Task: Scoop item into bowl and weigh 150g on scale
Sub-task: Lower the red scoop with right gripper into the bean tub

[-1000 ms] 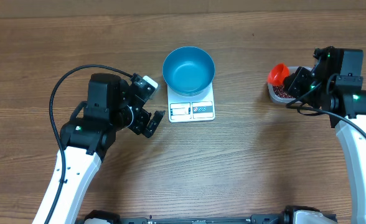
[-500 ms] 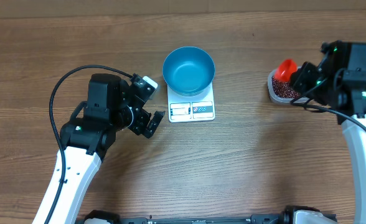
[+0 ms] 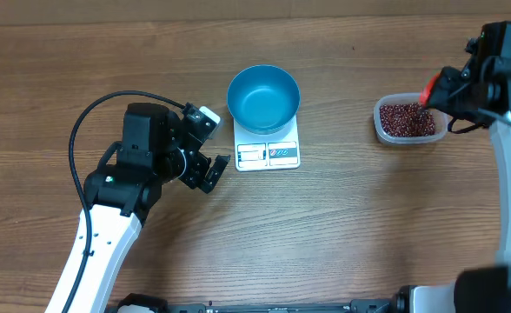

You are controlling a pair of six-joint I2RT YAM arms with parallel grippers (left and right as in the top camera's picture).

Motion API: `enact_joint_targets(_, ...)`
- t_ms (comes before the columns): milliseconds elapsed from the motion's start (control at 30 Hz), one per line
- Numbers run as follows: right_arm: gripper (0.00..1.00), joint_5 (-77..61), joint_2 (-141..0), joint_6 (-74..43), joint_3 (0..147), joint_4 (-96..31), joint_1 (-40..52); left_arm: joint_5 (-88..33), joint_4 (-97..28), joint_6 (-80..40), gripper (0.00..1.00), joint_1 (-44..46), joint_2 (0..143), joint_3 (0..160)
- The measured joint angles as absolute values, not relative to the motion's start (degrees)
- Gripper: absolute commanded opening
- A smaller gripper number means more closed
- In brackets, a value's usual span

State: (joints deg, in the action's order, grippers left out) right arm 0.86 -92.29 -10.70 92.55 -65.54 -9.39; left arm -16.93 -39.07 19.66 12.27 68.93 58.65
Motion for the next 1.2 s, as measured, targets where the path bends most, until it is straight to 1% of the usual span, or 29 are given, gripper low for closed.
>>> enact_joint_targets(233,0.04,1.56,-98.94,-2.26,92.55,-63.75,-10.79,-16.93,-39.05,19.66,1.00,12.27,68.93,58.65)
enact_joint_targets(533,0.04,1.74,-103.98,3.62,92.55,-63.96,-10.85,-16.93,-39.07,19.66,0.99,12.27,68.93,58.65)
enact_joint_targets(867,0.04,1.80,-104.49,5.74,92.31,-63.70,-12.58,-16.93,-39.05,19.66,0.99,12.27,68.93,58.65)
enact_joint_targets(1200,0.04,-0.03,-104.49,6.70,86.98,-60.27,-12.67,-16.93,-39.05,19.66,0.99,12.27,68.93,58.65)
